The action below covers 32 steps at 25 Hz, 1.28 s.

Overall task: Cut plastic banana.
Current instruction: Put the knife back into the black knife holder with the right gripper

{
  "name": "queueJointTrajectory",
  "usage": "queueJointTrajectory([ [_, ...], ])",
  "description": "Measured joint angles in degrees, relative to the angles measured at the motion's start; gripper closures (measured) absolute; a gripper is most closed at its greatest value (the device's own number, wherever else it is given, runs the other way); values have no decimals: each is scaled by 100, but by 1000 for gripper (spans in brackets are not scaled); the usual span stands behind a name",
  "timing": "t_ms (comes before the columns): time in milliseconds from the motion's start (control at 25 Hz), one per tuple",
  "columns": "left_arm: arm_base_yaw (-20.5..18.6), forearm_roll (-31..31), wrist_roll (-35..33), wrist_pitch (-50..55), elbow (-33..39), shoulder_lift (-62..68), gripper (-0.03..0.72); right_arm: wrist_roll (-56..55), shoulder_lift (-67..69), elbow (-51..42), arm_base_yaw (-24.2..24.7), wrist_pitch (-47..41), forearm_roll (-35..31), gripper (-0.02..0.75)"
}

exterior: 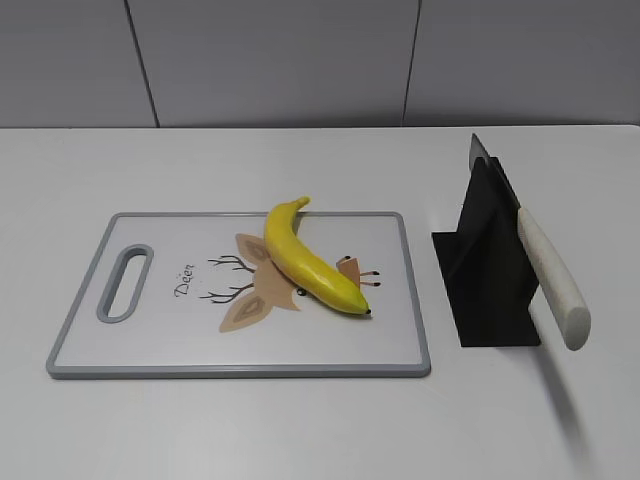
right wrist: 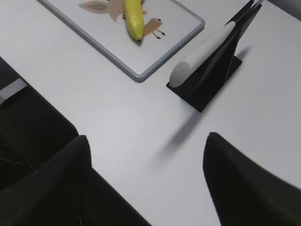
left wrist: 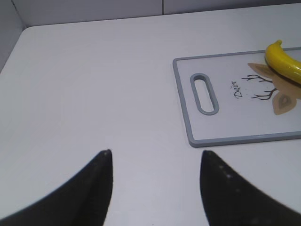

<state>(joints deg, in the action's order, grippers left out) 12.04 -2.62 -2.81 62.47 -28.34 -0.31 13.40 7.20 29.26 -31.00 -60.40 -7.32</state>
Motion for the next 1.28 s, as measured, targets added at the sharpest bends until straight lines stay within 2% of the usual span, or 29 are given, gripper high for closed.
queueJointTrajectory([
  [320,0,0,0,0,0,0,115,-7,-698,0,0,7,17,162],
  [720,0,0,0,0,0,0,115,-7,-754,0,112,13,12,162],
  [1280,0,0,0,0,0,0,115,-13,-754,0,2379,13,7,162],
])
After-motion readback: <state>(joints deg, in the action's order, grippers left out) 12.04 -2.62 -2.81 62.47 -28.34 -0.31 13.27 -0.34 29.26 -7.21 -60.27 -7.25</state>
